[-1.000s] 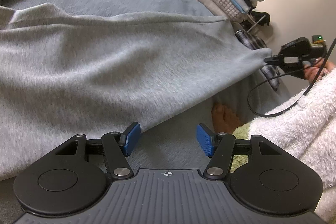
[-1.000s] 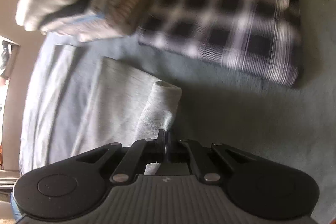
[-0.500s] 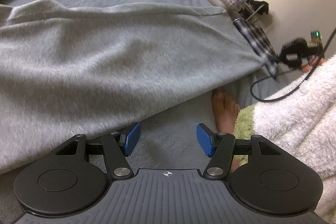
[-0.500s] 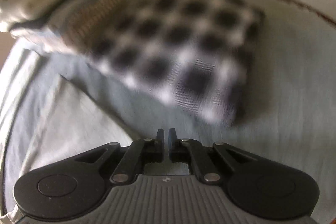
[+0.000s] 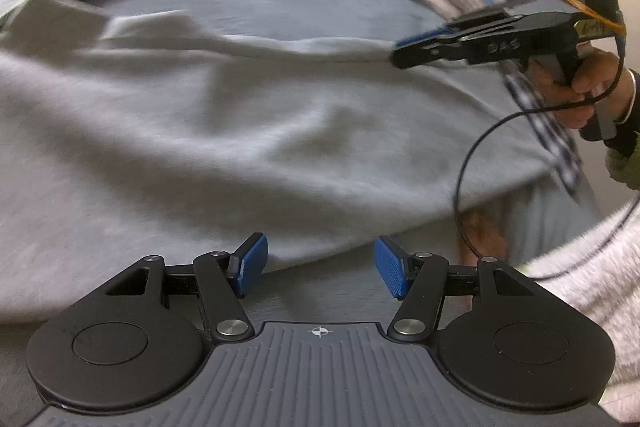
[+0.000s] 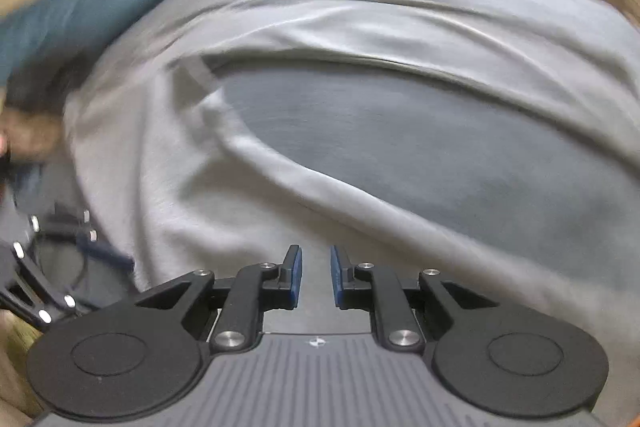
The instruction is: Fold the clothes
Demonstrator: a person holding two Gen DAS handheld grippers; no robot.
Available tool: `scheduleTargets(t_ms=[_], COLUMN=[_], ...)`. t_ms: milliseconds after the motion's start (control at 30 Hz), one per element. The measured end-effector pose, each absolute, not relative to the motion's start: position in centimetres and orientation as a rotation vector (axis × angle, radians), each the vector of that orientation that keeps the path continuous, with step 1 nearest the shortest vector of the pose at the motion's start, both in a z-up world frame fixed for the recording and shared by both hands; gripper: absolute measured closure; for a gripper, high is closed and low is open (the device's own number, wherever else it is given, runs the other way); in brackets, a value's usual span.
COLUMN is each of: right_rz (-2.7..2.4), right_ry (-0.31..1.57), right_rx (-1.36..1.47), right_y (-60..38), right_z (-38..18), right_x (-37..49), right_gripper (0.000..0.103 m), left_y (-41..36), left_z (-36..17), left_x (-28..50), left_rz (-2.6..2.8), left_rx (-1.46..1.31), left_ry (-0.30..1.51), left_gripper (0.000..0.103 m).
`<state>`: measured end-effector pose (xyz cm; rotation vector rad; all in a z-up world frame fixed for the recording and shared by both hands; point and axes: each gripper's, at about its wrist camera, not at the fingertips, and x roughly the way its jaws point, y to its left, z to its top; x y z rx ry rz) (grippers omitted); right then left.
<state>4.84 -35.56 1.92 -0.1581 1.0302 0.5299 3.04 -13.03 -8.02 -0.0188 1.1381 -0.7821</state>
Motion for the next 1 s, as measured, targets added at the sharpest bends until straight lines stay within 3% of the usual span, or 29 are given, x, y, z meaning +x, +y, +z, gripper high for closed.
scheduleTargets(t_ms=[33, 100, 267, 400, 600, 667, 700, 733, 767, 1000], right_rz=[0.547, 0.566, 0.617, 0.609, 0.651, 0.657, 0.646, 0.632, 0.617, 0.475], right_ry=[1.017, 0.992, 1.030, 1.045, 0.870, 0.895, 0.910, 0.923, 0.937, 0.956], right_rx=[-0.198, -0.254, -0.410, -0.436, -0.557, -0.606, -0.613, -0.614, -0.616, -0.548], right_y=[-34.6, -33.3, -32.0, -32.1, -30.2, -29.5, -29.5, -29.5, -29.5, -31.0], right_z=[1.5, 0.6, -2.3, -3.2, -2.0, -3.3, -3.8, -4.2, -4.6, -2.8], right_x=[5.8, 7.6, 9.9, 10.3, 7.2, 7.2, 7.5, 7.8, 8.1, 8.3], right_gripper=[0.071, 0.057, 0.055, 0.058, 0.058, 0.062, 0.072, 0.092, 0.103, 0.103], left_y=[-12.6, -11.9, -10.9, -10.5, -9.8, -9.8, -9.8, -9.8, -9.8, -9.6], left_z=[-8.1, -8.3, -8.8, -8.8, -9.0, -9.2, -9.3, -9.3, -9.3, -9.3], left_x=[3.2, 3.6, 4.3, 4.6, 5.1, 5.3, 5.3, 5.3, 5.3, 5.4], left_rz=[-0.762, -0.728, -0.693, -0.695, -0.702, -0.707, -0.712, -0.716, -0.720, -0.744], left_rx=[-0.029, -0.042, -0.065, -0.075, -0.077, -0.088, -0.086, -0.084, -0.080, -0.083], left_ry=[1.141, 1.141, 1.140, 1.126, 1.100, 1.103, 1.102, 1.101, 1.097, 1.097], left_gripper=[0.044, 0.044, 0.044, 0.044, 0.044, 0.044, 0.044, 0.044, 0.044, 0.044])
